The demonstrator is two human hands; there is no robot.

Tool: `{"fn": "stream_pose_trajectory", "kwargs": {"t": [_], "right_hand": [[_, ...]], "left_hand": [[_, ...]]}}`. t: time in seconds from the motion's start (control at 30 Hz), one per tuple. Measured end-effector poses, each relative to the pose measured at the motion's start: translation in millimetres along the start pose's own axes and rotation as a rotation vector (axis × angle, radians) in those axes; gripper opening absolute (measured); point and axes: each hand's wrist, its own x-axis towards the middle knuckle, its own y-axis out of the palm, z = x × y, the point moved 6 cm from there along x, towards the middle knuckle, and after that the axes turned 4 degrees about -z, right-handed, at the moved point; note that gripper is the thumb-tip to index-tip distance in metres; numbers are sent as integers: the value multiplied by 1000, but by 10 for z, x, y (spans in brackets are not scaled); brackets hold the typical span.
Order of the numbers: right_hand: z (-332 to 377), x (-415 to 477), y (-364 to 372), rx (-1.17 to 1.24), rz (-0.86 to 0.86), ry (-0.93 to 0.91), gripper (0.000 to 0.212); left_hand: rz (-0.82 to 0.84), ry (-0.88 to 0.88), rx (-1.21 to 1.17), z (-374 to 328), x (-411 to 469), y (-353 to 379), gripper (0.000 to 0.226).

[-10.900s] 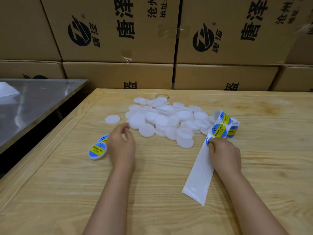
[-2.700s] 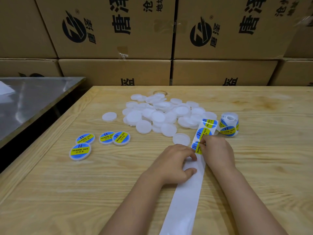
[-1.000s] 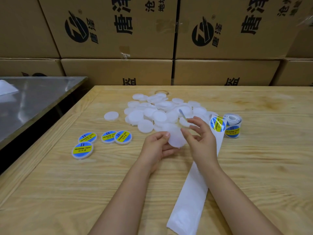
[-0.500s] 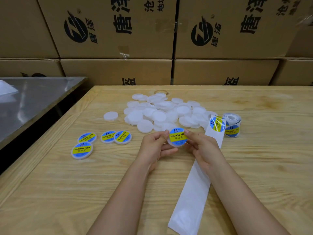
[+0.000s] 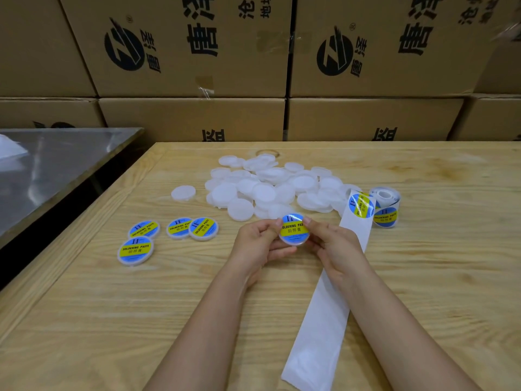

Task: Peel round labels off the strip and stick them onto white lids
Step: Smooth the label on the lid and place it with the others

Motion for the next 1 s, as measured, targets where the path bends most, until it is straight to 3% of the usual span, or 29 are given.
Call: {"fn": "stream_pose_trajectory", "kwargs": {"t": [0.2,0.4,0.5,0.6,0.73,0.83,1.0], "right_hand": [[26,7,-29,-159,-72,-95,19],[169,-90,3,-540,-190,-457,15],[205,-153,42,-613,-226,-581,15],[202,-173,65,-622,-247,-606,7],[200,-162,37,-525,-242,-582,40],[196,-158,61,-533,-239,-581,7],[204,-130,3,-470,-339,-539,22]], "left_hand": [[-33,9,23,6,1,-16,19],[-82,13,7,20,14,-31,18],[-82,6,-43,24,9,-2,18],[-83,8,-72,14,5,3,18],[-68,18,-81,2,-7,8,18],[-48,29,-80,-7,-20,26,19],[-3,69,-22,-1,-54,101,17]]}}
